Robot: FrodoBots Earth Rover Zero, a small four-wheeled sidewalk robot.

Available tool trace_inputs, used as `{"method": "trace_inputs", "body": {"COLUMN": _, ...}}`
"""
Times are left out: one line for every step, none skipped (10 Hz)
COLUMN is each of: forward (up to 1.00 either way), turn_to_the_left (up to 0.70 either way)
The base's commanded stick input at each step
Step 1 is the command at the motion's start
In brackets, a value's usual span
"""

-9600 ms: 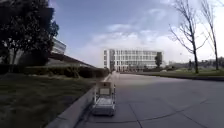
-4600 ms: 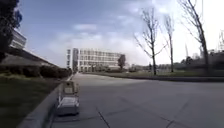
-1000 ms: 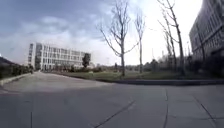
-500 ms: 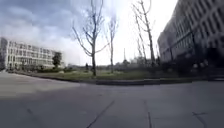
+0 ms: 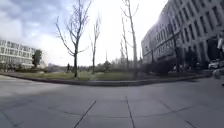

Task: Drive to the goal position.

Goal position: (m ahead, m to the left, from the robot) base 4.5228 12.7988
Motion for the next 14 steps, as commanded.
{"method": "trace_inputs", "body": {"forward": 0.00, "turn_to_the_left": -0.70}}
{"method": "trace_inputs", "body": {"forward": 0.00, "turn_to_the_left": -0.70}}
{"method": "trace_inputs", "body": {"forward": 0.00, "turn_to_the_left": -0.70}}
{"method": "trace_inputs", "body": {"forward": 0.00, "turn_to_the_left": -0.70}}
{"method": "trace_inputs", "body": {"forward": 0.00, "turn_to_the_left": -0.70}}
{"method": "trace_inputs", "body": {"forward": 0.00, "turn_to_the_left": -0.70}}
{"method": "trace_inputs", "body": {"forward": 0.00, "turn_to_the_left": -0.67}}
{"method": "trace_inputs", "body": {"forward": 0.00, "turn_to_the_left": -0.57}}
{"method": "trace_inputs", "body": {"forward": 0.00, "turn_to_the_left": 0.00}}
{"method": "trace_inputs", "body": {"forward": 0.00, "turn_to_the_left": 0.00}}
{"method": "trace_inputs", "body": {"forward": 0.00, "turn_to_the_left": 0.00}}
{"method": "trace_inputs", "body": {"forward": 0.00, "turn_to_the_left": 0.00}}
{"method": "trace_inputs", "body": {"forward": 0.00, "turn_to_the_left": 0.00}}
{"method": "trace_inputs", "body": {"forward": 0.00, "turn_to_the_left": 0.00}}
